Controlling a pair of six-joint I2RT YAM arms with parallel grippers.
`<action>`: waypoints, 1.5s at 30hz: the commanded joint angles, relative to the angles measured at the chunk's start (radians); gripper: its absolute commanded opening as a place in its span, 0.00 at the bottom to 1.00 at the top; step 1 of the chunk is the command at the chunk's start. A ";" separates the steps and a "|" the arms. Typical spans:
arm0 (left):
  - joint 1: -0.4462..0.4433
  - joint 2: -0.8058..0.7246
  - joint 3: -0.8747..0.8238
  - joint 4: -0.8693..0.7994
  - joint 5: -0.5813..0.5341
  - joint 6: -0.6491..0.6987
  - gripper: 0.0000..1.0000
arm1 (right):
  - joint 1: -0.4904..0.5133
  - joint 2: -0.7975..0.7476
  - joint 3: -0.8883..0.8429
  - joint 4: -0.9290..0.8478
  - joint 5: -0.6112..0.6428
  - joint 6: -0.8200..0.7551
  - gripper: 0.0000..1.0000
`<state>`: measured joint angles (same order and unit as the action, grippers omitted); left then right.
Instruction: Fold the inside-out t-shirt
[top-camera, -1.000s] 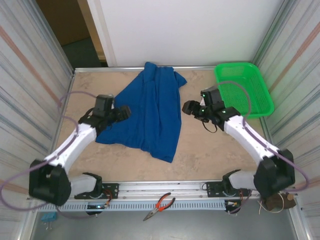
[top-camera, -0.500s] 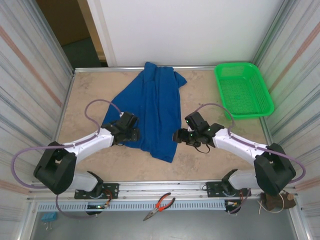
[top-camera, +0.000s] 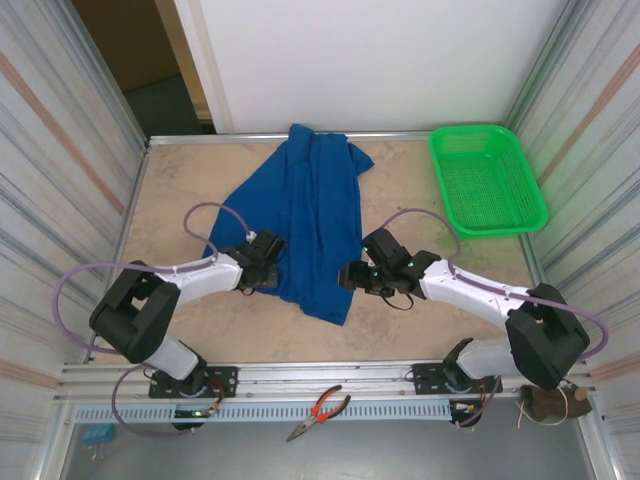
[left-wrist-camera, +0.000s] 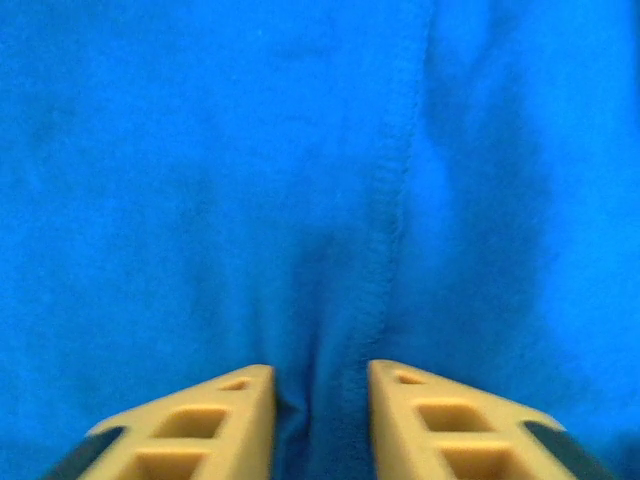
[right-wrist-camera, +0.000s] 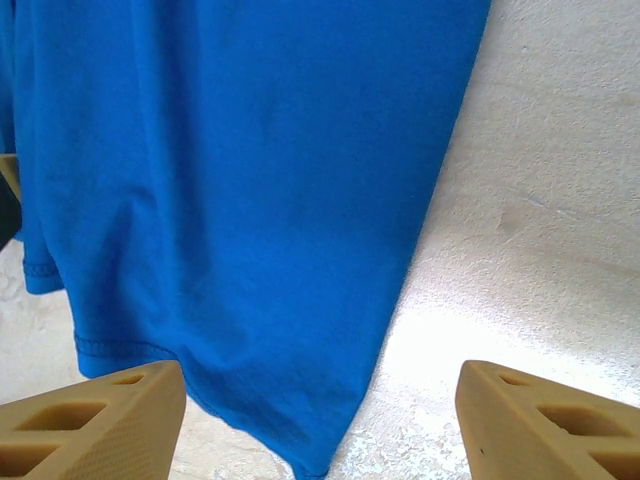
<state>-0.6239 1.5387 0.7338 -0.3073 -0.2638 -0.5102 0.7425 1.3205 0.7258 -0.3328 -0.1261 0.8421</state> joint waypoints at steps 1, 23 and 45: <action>-0.006 0.044 0.021 -0.012 -0.014 -0.004 0.01 | 0.011 -0.020 -0.014 -0.001 0.026 0.028 0.70; 0.006 -0.329 0.629 -0.284 0.202 -0.057 0.00 | 0.053 -0.088 -0.005 0.145 -0.023 -0.093 0.77; -0.109 -0.795 0.025 -0.439 0.020 -0.410 0.00 | -0.370 0.509 0.716 -0.081 -0.026 -0.201 0.73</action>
<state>-0.7345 0.7773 0.7757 -0.7029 -0.1532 -0.8722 0.3912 1.6894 1.3025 -0.3313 -0.1200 0.7136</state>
